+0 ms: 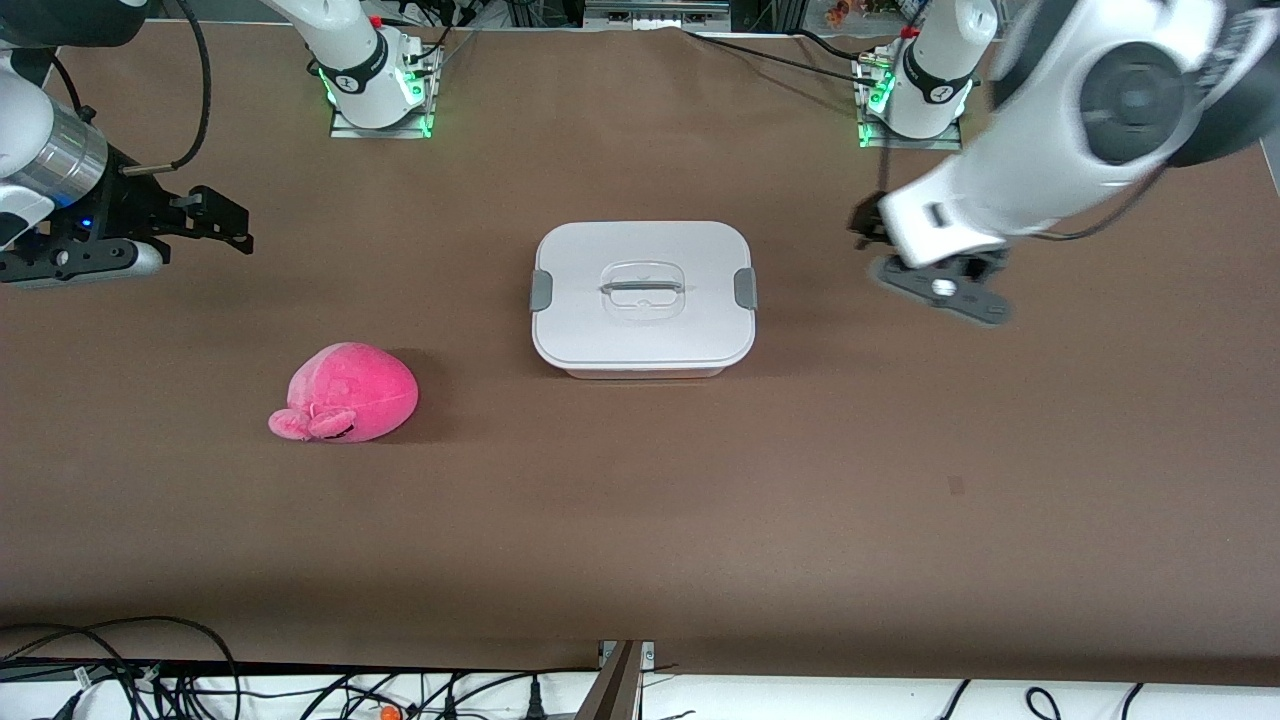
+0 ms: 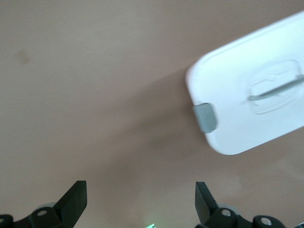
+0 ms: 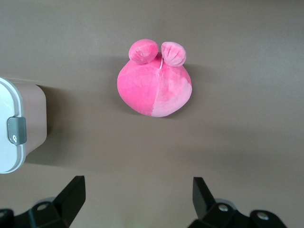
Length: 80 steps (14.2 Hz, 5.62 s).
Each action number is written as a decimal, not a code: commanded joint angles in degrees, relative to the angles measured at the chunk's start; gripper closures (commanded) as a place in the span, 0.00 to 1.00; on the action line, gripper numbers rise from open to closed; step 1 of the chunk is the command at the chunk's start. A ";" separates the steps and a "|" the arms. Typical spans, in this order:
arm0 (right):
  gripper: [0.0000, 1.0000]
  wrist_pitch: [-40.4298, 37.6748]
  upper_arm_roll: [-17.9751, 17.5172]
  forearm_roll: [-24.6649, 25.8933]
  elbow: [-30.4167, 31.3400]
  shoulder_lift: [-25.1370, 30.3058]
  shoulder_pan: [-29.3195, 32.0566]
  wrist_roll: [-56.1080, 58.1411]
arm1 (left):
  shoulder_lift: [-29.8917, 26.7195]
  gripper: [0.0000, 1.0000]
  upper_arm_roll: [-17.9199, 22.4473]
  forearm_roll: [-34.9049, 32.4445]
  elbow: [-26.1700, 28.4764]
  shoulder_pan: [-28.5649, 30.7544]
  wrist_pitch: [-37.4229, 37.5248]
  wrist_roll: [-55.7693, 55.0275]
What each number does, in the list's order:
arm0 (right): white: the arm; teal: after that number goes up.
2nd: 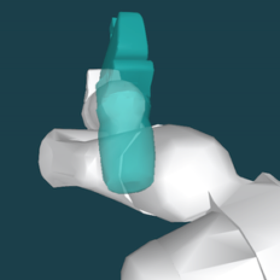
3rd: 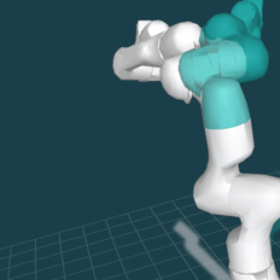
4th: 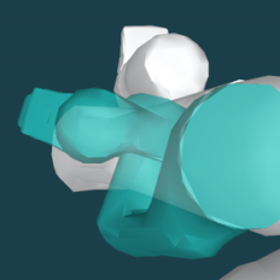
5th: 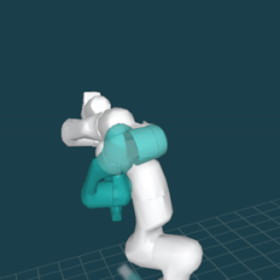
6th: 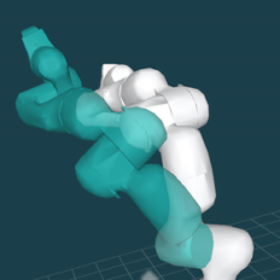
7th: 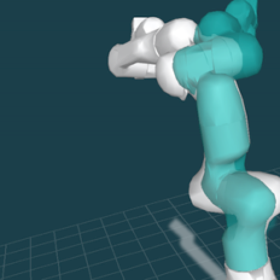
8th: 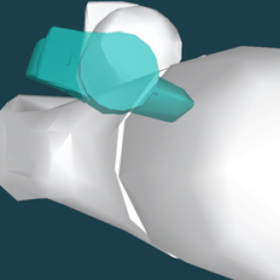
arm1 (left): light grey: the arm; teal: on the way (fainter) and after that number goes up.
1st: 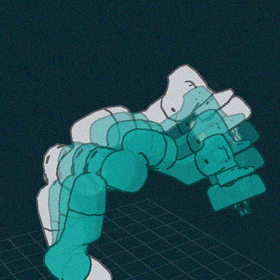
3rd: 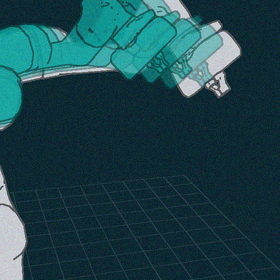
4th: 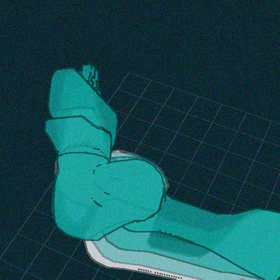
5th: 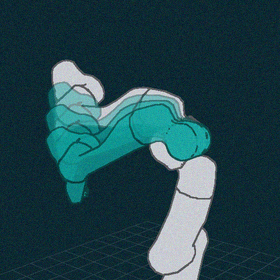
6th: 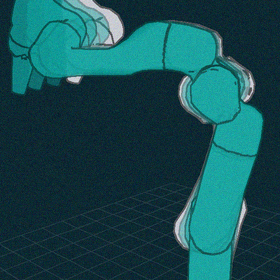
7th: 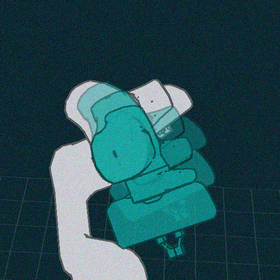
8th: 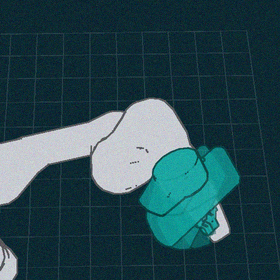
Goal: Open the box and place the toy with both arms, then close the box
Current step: 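Move the left gripper over the white box lid handle, then lower the left gripper and grasp the lid handle, then lift the lid off with the left gripper while the right gripper reaches the toy, then grasp the pink plush toy with the right gripper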
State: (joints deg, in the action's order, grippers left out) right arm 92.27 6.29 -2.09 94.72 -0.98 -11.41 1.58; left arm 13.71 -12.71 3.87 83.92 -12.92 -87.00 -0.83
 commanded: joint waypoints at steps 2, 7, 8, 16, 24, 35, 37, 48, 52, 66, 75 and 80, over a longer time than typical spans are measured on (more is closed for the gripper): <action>0.00 -1.39 -0.13 0.69 -1.56 -0.61 0.07 0.71 | 3.59 0.00 -2.75 0.96 -0.16 -7.10 -7.54 0.83; 0.00 -1.47 0.04 0.69 -1.38 -0.61 0.07 0.71 | 9.40 0.00 -3.55 0.00 0.19 -12.91 -18.71 14.07; 0.00 -1.47 0.04 0.69 -1.38 -0.61 0.16 0.71 | 10.36 0.00 -3.55 -0.70 0.19 -14.05 -21.52 17.67; 0.00 -1.65 0.22 0.60 -1.38 -0.61 0.16 0.71 | 13.54 0.00 -4.78 -15.12 4.22 -19.51 -29.45 25.18; 0.00 -1.56 0.22 0.60 -1.38 -0.61 0.25 0.71 | 15.29 0.00 -5.04 -18.63 6.17 -20.48 -31.39 19.27; 0.00 -1.47 0.22 0.60 -1.38 -0.61 0.25 0.71 | 16.18 0.95 -6.01 -19.78 5.81 -20.91 -33.50 20.08; 0.00 -1.47 0.22 0.60 -1.38 -0.61 0.25 0.71 | 16.09 1.00 -6.01 -19.87 5.81 -21.00 -33.41 20.16; 0.00 -1.56 0.22 0.60 -1.38 -0.61 0.25 0.27 | 13.28 1.00 -7.24 -19.52 5.02 -20.13 -29.81 20.69; 0.00 -1.48 0.22 0.60 -1.38 -0.61 0.25 0.27 | 9.95 1.00 -7.33 -16.20 4.94 -16.89 -25.60 25.24; 0.00 5.11 0.31 -0.02 -3.05 -13.16 0.78 0.62 | 8.09 1.00 -6.62 -9.59 -7.54 16.41 -0.45 70.31; 0.01 14.87 0.22 -0.98 -2.70 -25.12 1.22 0.45 | 10.28 1.00 -6.18 -12.84 -7.37 28.03 -0.45 85.90; 0.04 17.16 0.04 -2.21 -2.53 -27.58 0.78 -0.08 | 10.64 1.00 -6.36 -12.13 -7.37 28.30 -0.45 85.47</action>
State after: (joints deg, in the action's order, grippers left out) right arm 109.32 6.64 -3.39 93.60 -27.29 -10.75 1.57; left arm 24.01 -18.36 -7.52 78.37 15.41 -88.61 83.64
